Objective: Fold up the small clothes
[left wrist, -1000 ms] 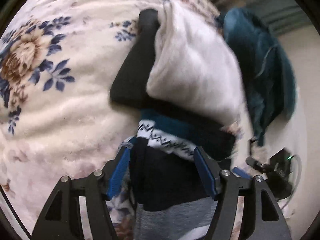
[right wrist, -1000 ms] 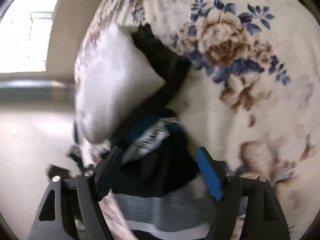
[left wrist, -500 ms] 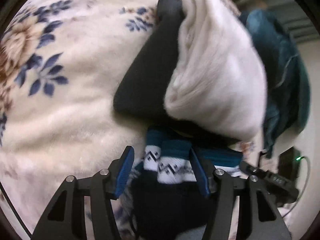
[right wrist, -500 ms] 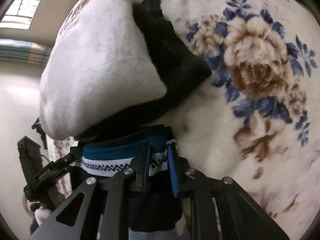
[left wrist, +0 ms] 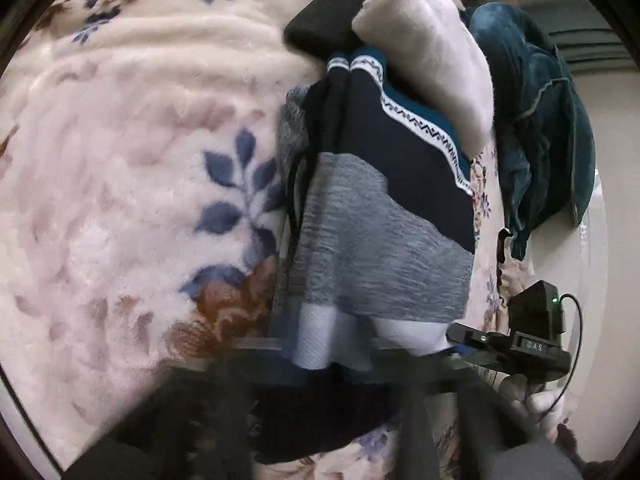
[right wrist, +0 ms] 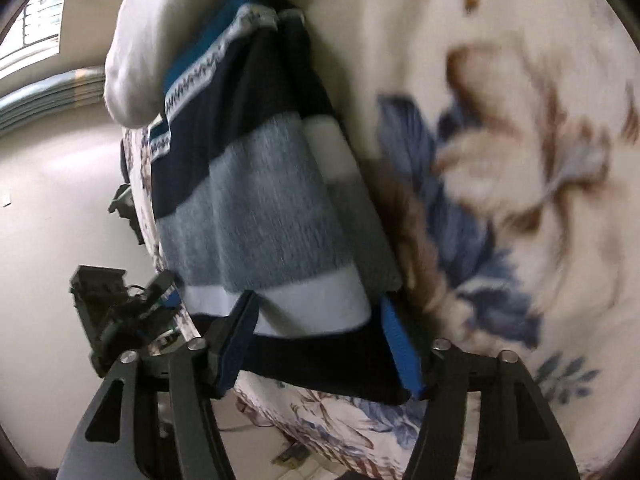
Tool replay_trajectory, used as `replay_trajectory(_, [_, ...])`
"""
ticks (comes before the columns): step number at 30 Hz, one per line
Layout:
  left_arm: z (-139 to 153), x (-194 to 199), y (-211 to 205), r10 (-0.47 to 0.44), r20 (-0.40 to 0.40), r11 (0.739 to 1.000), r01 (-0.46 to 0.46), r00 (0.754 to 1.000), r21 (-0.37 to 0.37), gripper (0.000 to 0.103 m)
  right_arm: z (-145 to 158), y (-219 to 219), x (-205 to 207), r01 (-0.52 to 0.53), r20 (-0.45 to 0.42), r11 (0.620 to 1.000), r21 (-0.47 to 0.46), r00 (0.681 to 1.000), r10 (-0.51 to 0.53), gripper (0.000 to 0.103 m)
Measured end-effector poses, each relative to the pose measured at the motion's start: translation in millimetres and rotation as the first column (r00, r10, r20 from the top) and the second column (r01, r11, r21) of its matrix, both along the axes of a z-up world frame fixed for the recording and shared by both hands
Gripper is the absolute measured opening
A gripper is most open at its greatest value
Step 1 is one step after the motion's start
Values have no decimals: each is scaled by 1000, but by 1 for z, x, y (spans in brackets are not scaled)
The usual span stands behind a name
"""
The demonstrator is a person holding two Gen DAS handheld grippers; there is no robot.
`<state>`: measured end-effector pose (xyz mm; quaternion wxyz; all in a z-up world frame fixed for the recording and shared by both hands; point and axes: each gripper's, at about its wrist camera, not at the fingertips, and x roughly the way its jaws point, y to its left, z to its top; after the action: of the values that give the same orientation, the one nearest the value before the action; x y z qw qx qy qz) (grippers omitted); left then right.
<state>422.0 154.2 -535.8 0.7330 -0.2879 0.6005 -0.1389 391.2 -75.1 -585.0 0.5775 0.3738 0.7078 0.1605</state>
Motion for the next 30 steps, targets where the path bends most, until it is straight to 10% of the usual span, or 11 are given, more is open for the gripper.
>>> replay_trajectory(6, [-4, -3, 11, 6, -18, 996, -8, 1000, -83, 15, 5, -18, -7, 127, 36, 989, -80, 992, -125, 10])
replay_trajectory(10, [6, -27, 16, -34, -31, 992, 30, 999, -124, 50, 17, -10, -6, 1, 38, 999, -46, 999, 1, 11])
replay_trajectory(15, [-2, -65, 9, -73, -58, 996, 69, 996, -61, 48, 20, -20, -31, -55, 11, 998, -38, 998, 56, 68])
replay_trajectory(16, [-5, -71, 10, -57, -52, 998, 56, 997, -28, 40, 18, -21, -38, -61, -7, 997, -36, 998, 61, 68])
replay_trajectory(17, [-7, -73, 10, -50, -46, 999, 49, 998, -19, 11, 11, -18, -44, -72, -33, 997, -36, 997, 71, 68])
replay_trajectory(19, [-11, -76, 13, -25, -44, 1000, 26, 999, 8, 10, 5, -14, -55, -72, -29, 996, -50, 997, 70, 57])
replay_trajectory(20, [-10, -76, 16, -18, -37, 1000, 18, 999, 15, 9, 4, -11, -60, -76, -20, 994, -81, 997, 75, 12])
replay_trajectory(30, [-4, -73, 54, 42, -30, 999, -42, 999, 6, 14, 13, -15, -65, -68, 7, 982, -178, 997, 71, 9])
